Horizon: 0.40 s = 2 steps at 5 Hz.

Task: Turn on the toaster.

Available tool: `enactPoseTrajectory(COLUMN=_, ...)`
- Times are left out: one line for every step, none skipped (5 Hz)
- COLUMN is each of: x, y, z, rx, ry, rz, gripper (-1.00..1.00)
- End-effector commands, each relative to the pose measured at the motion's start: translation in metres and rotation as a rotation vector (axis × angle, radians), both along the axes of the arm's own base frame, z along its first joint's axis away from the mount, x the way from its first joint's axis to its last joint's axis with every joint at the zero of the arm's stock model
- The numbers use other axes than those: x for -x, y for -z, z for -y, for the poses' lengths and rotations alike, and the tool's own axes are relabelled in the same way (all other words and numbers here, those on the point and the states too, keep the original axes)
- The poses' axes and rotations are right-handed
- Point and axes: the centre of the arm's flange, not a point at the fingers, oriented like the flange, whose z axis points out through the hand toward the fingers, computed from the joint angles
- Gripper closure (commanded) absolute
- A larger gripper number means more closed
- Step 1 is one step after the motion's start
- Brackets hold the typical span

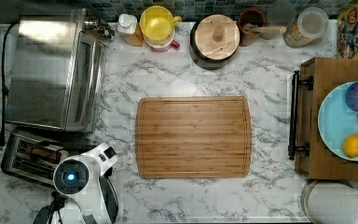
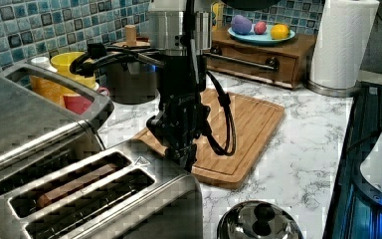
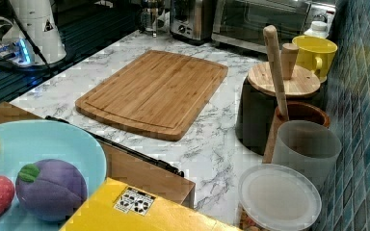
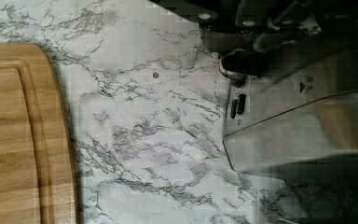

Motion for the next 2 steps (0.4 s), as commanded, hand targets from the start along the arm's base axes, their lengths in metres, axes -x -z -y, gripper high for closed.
enactPoseTrajectory(x=0.0514, y=0.0764, z=0.0072, rx=0.058, ry=-0.066, rz=-0.111, gripper=1.00)
enactPoseTrajectory(x=0.0515, y=0.0765, z=0.0072, rx=0.058, ry=-0.066, rz=-0.111, gripper=1.00)
